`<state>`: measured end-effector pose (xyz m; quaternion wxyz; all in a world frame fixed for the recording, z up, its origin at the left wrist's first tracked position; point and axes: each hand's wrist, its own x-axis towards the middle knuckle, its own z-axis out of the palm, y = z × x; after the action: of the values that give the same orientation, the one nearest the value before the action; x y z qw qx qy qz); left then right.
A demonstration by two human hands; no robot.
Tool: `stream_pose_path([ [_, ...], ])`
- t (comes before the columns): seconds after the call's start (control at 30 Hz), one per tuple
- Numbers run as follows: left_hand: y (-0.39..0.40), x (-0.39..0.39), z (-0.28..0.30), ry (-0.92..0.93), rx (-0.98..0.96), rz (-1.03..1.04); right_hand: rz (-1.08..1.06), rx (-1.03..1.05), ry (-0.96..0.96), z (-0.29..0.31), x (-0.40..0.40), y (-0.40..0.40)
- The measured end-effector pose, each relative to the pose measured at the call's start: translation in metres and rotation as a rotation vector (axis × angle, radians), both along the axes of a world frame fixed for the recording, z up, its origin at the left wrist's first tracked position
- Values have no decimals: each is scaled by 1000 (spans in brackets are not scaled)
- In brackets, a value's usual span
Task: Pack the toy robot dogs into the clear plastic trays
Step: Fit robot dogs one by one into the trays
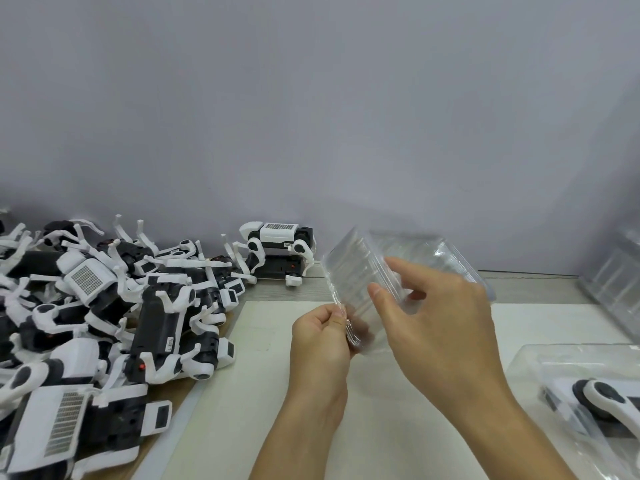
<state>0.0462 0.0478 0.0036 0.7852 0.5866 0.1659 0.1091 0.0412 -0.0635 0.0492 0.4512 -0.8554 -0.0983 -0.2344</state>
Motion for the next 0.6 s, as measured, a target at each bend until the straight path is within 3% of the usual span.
stream_pose_path([
  [0.47,13,1,-6,188,65,26,2,212,-71,14,7,-20],
  [0.6,15,3,-13,233,109,47,67,172,-52,15,7,-22],
])
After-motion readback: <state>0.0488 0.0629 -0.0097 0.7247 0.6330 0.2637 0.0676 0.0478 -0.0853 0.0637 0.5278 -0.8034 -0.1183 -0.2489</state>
